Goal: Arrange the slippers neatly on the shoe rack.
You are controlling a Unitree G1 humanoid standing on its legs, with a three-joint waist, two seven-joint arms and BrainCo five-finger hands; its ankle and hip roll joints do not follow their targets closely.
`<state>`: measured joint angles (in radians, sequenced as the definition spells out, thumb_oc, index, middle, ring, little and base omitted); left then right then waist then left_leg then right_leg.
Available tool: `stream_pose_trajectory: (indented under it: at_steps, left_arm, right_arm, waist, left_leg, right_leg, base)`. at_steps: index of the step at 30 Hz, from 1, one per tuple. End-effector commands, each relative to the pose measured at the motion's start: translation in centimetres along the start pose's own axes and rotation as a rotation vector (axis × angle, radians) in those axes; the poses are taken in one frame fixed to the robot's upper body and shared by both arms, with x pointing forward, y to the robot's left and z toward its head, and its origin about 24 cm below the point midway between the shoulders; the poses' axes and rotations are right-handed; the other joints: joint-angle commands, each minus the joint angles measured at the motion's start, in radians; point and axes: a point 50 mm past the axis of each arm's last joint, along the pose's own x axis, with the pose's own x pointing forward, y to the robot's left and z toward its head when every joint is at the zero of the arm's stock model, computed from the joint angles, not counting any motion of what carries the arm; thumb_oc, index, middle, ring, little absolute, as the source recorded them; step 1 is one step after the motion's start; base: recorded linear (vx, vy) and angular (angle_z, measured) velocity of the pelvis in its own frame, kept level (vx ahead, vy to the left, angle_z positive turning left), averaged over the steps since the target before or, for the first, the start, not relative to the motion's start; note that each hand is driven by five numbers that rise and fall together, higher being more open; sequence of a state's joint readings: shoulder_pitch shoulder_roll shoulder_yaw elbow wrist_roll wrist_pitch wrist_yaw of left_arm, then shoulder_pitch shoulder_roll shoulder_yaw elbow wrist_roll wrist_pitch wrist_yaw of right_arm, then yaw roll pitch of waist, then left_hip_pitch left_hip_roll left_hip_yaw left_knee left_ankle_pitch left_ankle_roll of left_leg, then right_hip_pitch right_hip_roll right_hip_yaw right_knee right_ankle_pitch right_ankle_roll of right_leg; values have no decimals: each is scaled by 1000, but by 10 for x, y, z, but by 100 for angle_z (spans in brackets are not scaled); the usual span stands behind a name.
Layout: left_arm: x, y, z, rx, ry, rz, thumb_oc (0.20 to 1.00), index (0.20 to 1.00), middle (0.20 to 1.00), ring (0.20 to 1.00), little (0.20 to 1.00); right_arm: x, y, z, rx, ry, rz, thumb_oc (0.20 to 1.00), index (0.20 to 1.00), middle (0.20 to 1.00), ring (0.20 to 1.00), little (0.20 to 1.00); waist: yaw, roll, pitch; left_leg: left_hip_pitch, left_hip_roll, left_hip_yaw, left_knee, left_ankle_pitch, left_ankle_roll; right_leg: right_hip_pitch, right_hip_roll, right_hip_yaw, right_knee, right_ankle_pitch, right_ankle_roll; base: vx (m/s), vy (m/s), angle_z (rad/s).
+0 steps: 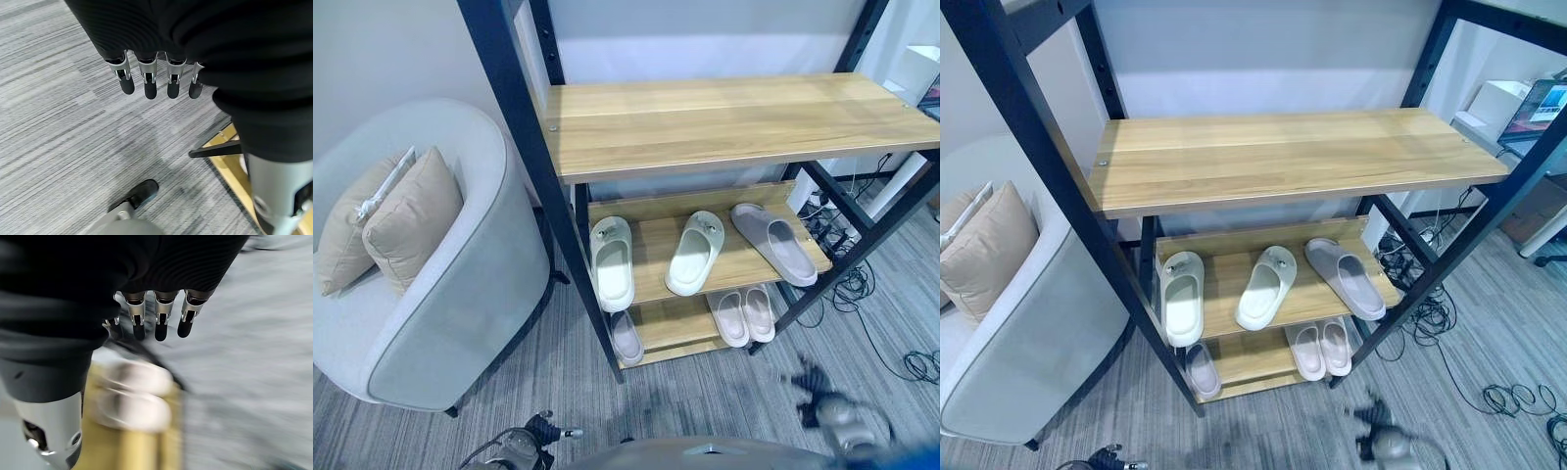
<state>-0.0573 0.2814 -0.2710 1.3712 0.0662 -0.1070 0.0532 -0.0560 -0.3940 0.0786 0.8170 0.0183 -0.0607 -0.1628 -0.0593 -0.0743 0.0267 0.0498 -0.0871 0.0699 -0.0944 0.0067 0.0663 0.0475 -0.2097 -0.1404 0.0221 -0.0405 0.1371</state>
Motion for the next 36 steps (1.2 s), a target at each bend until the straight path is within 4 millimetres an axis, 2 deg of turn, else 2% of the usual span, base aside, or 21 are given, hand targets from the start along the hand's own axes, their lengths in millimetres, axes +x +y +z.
stream_pose_trajectory:
  at_steps: [1, 2, 3, 4, 5, 6, 7, 8, 9, 13, 15, 19, 25, 29, 33, 36]
  left_arm:
    - [1, 1, 7, 1, -22, 32, 1000, 1000, 1000, 1000, 1000]
    - [1, 0, 7, 6, -20, 27, 1000, 1000, 1000, 1000, 1000]
    - [1, -2, 7, 17, -17, 22, 1000, 1000, 1000, 1000, 1000]
    - [1, -4, 7, 25, -16, 19, 1000, 1000, 1000, 1000, 1000]
    - [1, -3, 4, 12, -14, 16, 1000, 1000, 1000, 1000, 1000]
    - [1, -14, 11, -43, -47, 13, 1000, 1000, 1000, 1000, 1000]
    - [-1, -16, 6, -57, -46, 14, 1000, 1000, 1000, 1000, 1000]
    - [-2, -19, 0, -65, -31, 13, 1000, 1000, 1000, 1000, 1000]
    - [-2, -17, -1, -68, -23, 19, 1000, 1000, 1000, 1000, 1000]
    - [-4, -21, -8, -43, -32, 22, 1000, 1000, 1000, 1000, 1000]
    - [-4, -21, -6, -41, -33, 25, 1000, 1000, 1000, 1000, 1000]
    - [-4, -25, -6, -22, -25, 16, 1000, 1000, 1000, 1000, 1000]
    - [-5, -31, -10, 7, -6, -7, 1000, 1000, 1000, 1000, 1000]
    - [-5, -33, -9, 26, -7, -13, 1000, 1000, 1000, 1000, 1000]
    - [-4, -31, -6, 32, -16, -10, 1000, 1000, 1000, 1000, 1000]
    - [-3, -29, -4, 47, -19, 1, 1000, 1000, 1000, 1000, 1000]
  right_arm:
    - [10, -22, 40, 59, -157, -126, 1000, 1000, 1000, 1000, 1000]
    - [10, -25, 48, 77, -191, -145, 1000, 1000, 1000, 1000, 1000]
    - [10, -31, 67, 134, -265, -174, 1000, 1000, 1000, 1000, 1000]
    - [10, -32, 77, 169, -308, -175, 1000, 1000, 1000, 1000, 1000]
    - [-11, -51, 75, 83, -418, -176, 1000, 1000, 1000, 1000, 1000]
    - [-50, 14, 40, 317, -371, 16, 1000, 1000, 1000, 1000, 1000]
    - [-66, 9, 57, 242, -538, 65, 1000, 1000, 1000, 1000, 1000]
    - [-62, 34, 43, 270, -473, 137, 1000, 1000, 1000, 1000, 1000]
    - [-67, 38, 50, 281, -508, 161, 1000, 1000, 1000, 1000, 1000]
    - [-87, 17, 68, 157, -673, 118, 1000, 1000, 1000, 1000, 1000]
    - [-88, 18, 73, 77, -690, 118, 1000, 1000, 1000, 1000, 1000]
    - [-75, 20, 75, 29, -668, 88, 1000, 1000, 1000, 1000, 1000]
    - [-56, 28, 84, 89, -636, 91, 1000, 1000, 1000, 1000, 1000]
    - [-46, 29, 103, 122, -671, 76, 1000, 1000, 1000, 1000, 1000]
    - [-36, 30, 110, 164, -653, 61, 1000, 1000, 1000, 1000, 1000]
    - [-25, 27, 125, 186, -659, 31, 1000, 1000, 1000, 1000, 1000]
  waist:
    - [10, 17, 29]
    - [10, 19, 27]
    - [13, 19, 24]
    - [13, 19, 23]
    - [-10, 17, 28]
    - [-38, 26, 40]
    - [-46, 34, 44]
    - [-61, 43, 51]
    - [-63, 43, 54]
    - [-58, 46, 52]
    - [-52, 46, 49]
    - [-38, 47, 37]
    - [-14, 51, 26]
    - [4, 51, 20]
    - [18, 49, 15]
    - [38, 46, 16]
  left_leg:
    - [-29, 91, 41, 18, -23, -59]
    - [-30, 90, 41, 8, -19, -61]
    - [-42, 90, 43, 7, -19, -66]
    - [-44, 90, 43, 7, -19, -69]
    - [-43, 93, 51, 7, -18, -71]
    - [-42, 93, 57, 7, -15, -69]
    - [-43, 92, 59, 7, -13, -67]
    - [-43, 91, 62, 7, -13, -67]
    - [-41, 92, 66, 7, -14, -68]
    - [-35, 98, 70, 7, -16, -72]
    - [-34, 100, 68, 7, -14, -73]
    - [-32, 103, 62, 7, -15, -76]
    - [-36, 106, 49, 7, -15, -82]
    - [-40, 107, 41, 7, -14, -87]
    - [-48, 108, 31, 7, -13, -93]
    - [-58, 110, 21, 7, -10, -98]
  right_leg:
    - [-23, 2, -1, 36, 70, 38]
    - [-25, 2, -5, 31, 69, 39]
    - [-24, 0, -17, 19, 63, 40]
    - [-24, 0, -21, 15, 63, 41]
    - [-31, -1, -15, 17, 65, 44]
    - [-42, -1, -11, 25, 69, 45]
    - [-49, -1, -7, 28, 70, 46]
    - [-51, 1, -3, 28, 67, 46]
    - [-51, 2, 0, 28, 65, 45]
    - [-45, 5, 0, 13, 72, 47]
    - [-41, 6, 1, -1, 77, 46]
    - [-23, 8, -5, -21, 74, 41]
    - [-5, 11, -23, -51, 73, 35]
    - [7, 12, -36, -75, 77, 32]
    - [15, 15, -50, -98, 82, 30]
    - [18, 16, -62, -109, 82, 28]
  base:
    - [-30, 31, 4]
    - [-48, 24, 7]
    - [-44, 5, 19]
    - [-62, 1, 30]
    - [-69, 22, 31]
    - [-81, 47, 31]
    - [-77, 69, 11]
    - [-50, 50, -13]
    - [-32, 23, -56]
    - [20, -20, -28]
    - [14, -14, -2]
    - [45, -32, 6]
    - [39, -25, 8]
    - [49, -6, 6]
    - [59, -8, 8]
    - [70, -18, 19]
